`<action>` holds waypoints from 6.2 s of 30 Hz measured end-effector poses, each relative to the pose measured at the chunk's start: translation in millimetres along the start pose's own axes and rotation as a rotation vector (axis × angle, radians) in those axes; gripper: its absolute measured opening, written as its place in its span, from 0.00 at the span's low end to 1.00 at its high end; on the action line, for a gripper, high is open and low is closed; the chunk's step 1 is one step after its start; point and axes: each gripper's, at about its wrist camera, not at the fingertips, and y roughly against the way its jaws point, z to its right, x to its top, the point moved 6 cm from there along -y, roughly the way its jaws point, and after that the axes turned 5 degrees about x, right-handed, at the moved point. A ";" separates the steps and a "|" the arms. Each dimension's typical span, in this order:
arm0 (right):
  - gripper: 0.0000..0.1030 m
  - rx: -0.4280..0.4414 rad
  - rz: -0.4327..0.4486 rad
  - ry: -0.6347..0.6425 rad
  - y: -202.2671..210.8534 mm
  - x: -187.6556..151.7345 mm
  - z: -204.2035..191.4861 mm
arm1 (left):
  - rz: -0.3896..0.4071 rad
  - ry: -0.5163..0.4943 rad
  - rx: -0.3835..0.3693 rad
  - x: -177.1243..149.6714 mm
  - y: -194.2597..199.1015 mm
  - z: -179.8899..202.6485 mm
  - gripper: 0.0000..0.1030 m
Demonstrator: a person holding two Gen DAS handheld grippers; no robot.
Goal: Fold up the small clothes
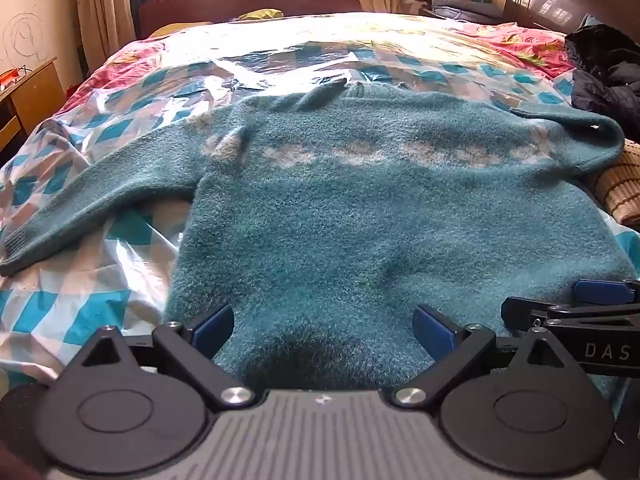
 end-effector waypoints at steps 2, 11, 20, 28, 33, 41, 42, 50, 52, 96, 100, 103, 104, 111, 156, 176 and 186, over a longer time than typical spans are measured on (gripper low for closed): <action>0.86 0.002 0.011 0.000 0.1 0.1 0.0 | 0.002 0.000 0.001 -0.2 0.6 -0.4 0.98; 0.86 -0.002 0.008 0.001 -1.5 -0.7 -0.3 | -0.004 -0.002 -0.002 -6.7 -5.5 7.2 0.98; 0.85 -0.007 0.021 -0.007 0.8 1.3 1.0 | 0.002 -0.002 -0.017 0.4 -0.3 4.9 0.98; 0.85 -0.010 0.041 -0.013 5.6 6.7 6.1 | 0.017 -0.011 -0.022 7.1 0.9 9.0 0.98; 0.85 -0.014 0.051 -0.012 6.9 8.9 9.4 | 0.020 -0.017 -0.023 10.2 0.8 12.0 0.98; 0.83 -0.021 0.062 -0.009 8.6 11.2 12.8 | 0.024 -0.025 -0.028 13.8 0.1 17.1 0.98; 0.83 -0.021 0.064 -0.009 9.3 12.0 13.4 | 0.025 -0.028 -0.031 14.6 0.2 17.8 0.98; 0.82 -0.019 0.133 -0.026 25.9 36.7 27.4 | 0.096 -0.073 -0.066 40.1 8.3 33.2 0.98; 0.80 -0.033 0.159 -0.029 30.9 46.6 35.9 | 0.112 -0.088 -0.076 48.5 9.1 39.6 0.98; 0.29 -0.563 0.041 0.640 -127.4 182.6 159.0 | 0.076 -0.017 -0.176 102.3 -68.6 85.9 0.98; 0.29 -0.586 0.038 0.661 -137.0 181.4 158.7 | 0.056 -0.022 -0.184 95.5 -70.0 84.8 0.98; 0.29 -0.618 0.043 0.664 -144.1 179.8 159.0 | 0.044 -0.025 -0.185 90.4 -70.0 84.8 0.98; 0.26 -0.625 0.042 0.652 -146.3 180.3 160.5 | 0.040 -0.030 -0.181 88.9 -69.8 85.2 0.98; 0.07 -0.615 0.145 0.562 -122.1 183.9 166.8 | 0.058 -0.031 -0.168 88.9 -63.1 79.5 0.98; 0.14 0.095 0.196 0.469 -138.5 133.9 -107.1 | 0.127 0.176 -0.029 40.8 -27.7 -62.8 0.98; 0.37 0.259 0.133 0.541 -108.1 107.0 -144.4 | 0.149 0.569 0.390 21.8 -20.0 -277.4 0.92; 0.37 0.325 0.117 0.634 -110.7 90.8 -193.2 | 0.099 0.951 0.209 -1.1 -69.2 -345.8 0.54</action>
